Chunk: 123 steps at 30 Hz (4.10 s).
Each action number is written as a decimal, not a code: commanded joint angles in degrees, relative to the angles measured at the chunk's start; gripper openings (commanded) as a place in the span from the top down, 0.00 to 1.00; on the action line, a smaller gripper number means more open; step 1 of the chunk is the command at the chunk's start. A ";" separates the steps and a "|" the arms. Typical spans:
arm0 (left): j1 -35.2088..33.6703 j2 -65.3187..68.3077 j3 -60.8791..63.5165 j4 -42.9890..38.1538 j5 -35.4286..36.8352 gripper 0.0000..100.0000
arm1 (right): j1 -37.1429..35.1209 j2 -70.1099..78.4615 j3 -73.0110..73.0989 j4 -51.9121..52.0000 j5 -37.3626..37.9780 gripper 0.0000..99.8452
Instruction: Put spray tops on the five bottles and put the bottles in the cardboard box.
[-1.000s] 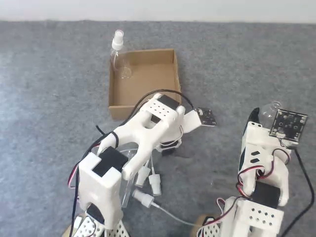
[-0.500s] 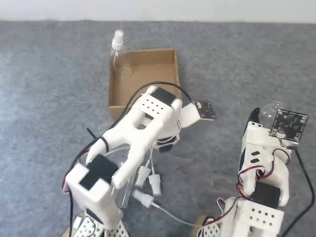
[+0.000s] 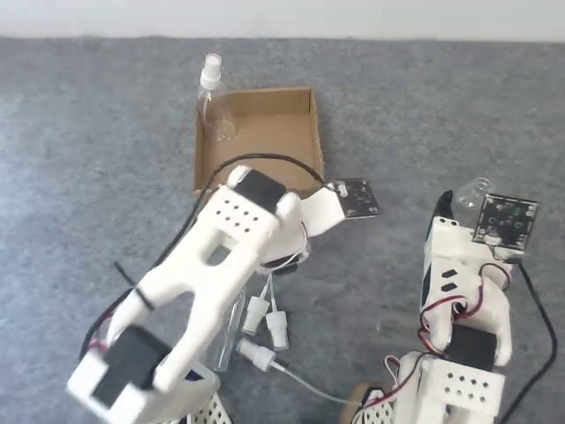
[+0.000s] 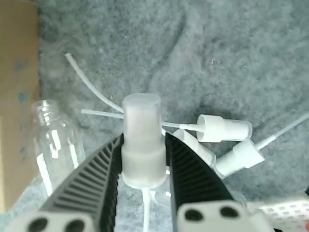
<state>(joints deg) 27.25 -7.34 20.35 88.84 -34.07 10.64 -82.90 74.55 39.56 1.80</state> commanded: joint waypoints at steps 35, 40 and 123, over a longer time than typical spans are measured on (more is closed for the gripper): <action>-9.85 -43.87 5.14 -13.36 30.68 0.99 | -17.01 -1.27 1.32 -1.10 -0.62 0.89; -12.92 -50.99 14.90 -22.77 30.77 0.99 | -18.95 -1.27 1.41 -1.10 -0.62 0.89; -17.32 -97.05 44.44 -44.48 53.71 0.99 | -60.62 -1.27 17.05 -17.19 12.40 0.89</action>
<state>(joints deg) 9.58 -103.34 65.10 46.11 18.95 -49.32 -82.99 92.31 23.12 13.32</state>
